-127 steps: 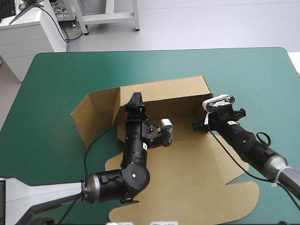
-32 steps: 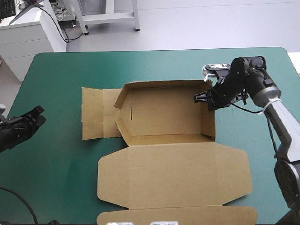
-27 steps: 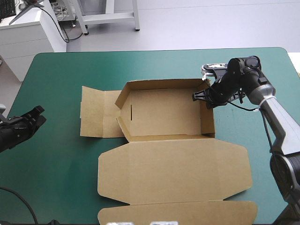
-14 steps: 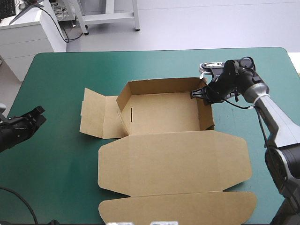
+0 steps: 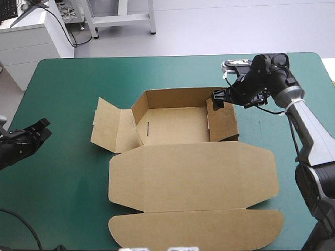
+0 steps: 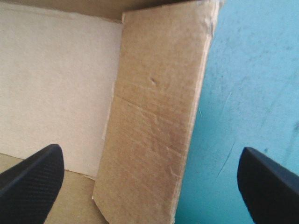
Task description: Fold the box
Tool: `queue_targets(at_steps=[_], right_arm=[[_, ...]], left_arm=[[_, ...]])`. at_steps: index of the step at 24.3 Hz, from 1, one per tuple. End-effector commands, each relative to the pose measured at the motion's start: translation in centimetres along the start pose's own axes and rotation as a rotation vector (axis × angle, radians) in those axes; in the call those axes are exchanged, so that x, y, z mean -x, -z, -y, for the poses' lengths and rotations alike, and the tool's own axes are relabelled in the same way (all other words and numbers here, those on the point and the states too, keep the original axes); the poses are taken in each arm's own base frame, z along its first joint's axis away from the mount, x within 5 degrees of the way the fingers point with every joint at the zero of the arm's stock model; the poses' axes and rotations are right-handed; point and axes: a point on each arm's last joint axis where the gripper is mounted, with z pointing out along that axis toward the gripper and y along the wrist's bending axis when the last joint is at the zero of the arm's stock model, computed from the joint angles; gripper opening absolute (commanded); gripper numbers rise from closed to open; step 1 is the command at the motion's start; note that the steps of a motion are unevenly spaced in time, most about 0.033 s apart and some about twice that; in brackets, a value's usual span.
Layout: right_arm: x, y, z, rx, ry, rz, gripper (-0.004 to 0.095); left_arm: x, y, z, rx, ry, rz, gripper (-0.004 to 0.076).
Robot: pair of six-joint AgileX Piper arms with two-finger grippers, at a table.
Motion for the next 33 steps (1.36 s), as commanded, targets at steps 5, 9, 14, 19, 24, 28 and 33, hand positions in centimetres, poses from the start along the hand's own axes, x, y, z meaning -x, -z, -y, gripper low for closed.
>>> queue_targets(at_steps=[5, 9, 14, 19, 24, 28, 33], right_arm=[[-2.5, 9.3, -0.5, -0.082, 0.023, 0.177, 0.0928], [-3.8, 10.6, -0.8, -0.069, 0.036, 0.216, 0.0928], [-3.5, 10.3, -0.8, -0.055, -0.013, 0.227, 0.0928], [-2.3, 7.6, -0.5, -0.050, -0.043, 0.196, 0.0928], [-1.3, 3.7, 0.0, -0.053, -0.057, 0.110, 0.0928], [-0.5, 0.6, 0.4, -0.046, -0.070, 0.079, 0.0926], [0.0, -2.6, 0.7, -0.026, -0.076, 0.031, 0.0905]], left_arm=[[0.7, 0.8, 1.1, -0.042, 0.006, 0.060, -0.0009], [0.7, 0.8, 1.1, -0.040, 0.006, 0.065, -0.0009], [0.7, 0.8, 1.1, -0.040, 0.006, 0.065, -0.0009], [0.9, 0.8, 1.0, -0.036, 0.010, 0.080, -0.0009], [0.9, 0.8, 1.0, -0.029, 0.003, 0.079, -0.0009], [0.8, 0.7, 1.2, -0.042, 0.009, 0.080, -0.0009], [0.6, 0.5, 1.5, -0.047, -0.010, 0.065, -0.0009]])
